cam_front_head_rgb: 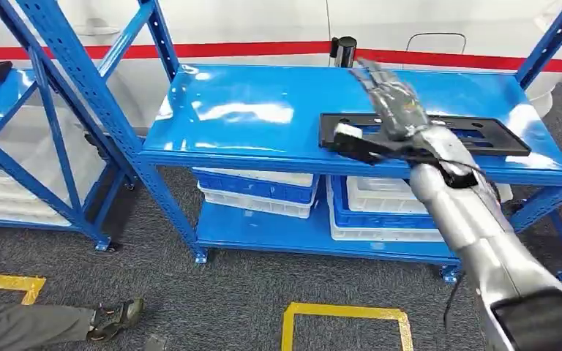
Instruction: Take the parts from the cabinet and place them on the table.
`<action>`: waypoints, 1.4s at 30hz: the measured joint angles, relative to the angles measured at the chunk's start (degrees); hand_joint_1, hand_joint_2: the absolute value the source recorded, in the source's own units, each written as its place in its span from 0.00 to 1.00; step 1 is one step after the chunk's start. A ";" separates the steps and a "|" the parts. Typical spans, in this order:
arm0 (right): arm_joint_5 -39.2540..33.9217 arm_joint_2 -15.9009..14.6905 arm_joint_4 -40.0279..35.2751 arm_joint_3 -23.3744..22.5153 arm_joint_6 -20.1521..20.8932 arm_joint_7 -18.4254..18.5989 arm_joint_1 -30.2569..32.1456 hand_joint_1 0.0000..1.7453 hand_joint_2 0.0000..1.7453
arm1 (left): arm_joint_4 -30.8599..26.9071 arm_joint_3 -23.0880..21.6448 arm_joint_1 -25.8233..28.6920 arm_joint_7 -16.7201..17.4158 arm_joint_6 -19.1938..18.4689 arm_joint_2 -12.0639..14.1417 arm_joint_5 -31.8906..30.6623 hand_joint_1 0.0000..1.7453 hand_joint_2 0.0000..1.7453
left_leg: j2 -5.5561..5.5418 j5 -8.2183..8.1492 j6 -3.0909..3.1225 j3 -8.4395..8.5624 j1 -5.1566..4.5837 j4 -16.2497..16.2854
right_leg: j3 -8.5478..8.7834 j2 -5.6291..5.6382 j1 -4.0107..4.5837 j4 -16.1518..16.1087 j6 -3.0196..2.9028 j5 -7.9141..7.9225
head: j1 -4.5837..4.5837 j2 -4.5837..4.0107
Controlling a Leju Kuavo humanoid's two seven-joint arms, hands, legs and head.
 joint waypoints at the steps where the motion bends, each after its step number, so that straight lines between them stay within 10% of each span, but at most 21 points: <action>1: -0.29 1.27 2.48 1.29 0.07 -0.24 -1.88 0.00 1.00 | 0.00 0.00 0.01 0.04 0.02 0.00 0.02 0.00 0.00 | -0.38 0.17 -0.08 -0.07 0.01 0.03 | -0.02 -0.35 0.01 0.00 0.00 0.00 | -0.09 0.00; 25: -5.40 4.05 14.75 12.40 -2.20 1.20 -11.15 0.00 1.00 | 0.09 0.13 0.76 0.22 0.33 0.02 0.70 0.00 0.00 | -1.21 0.50 -0.02 -0.18 -0.07 0.21 | -0.13 -1.24 -0.02 0.03 0.06 0.05 | -0.09 -0.02; 42: -20.92 -6.51 2.44 17.54 14.85 1.16 -13.39 0.00 1.00 | 0.48 0.15 0.89 1.14 0.66 0.28 2.99 0.00 0.00 | -1.22 0.48 0.00 -0.23 -0.08 0.28 | -0.14 -1.24 -0.06 0.01 0.07 0.05 | -0.09 0.00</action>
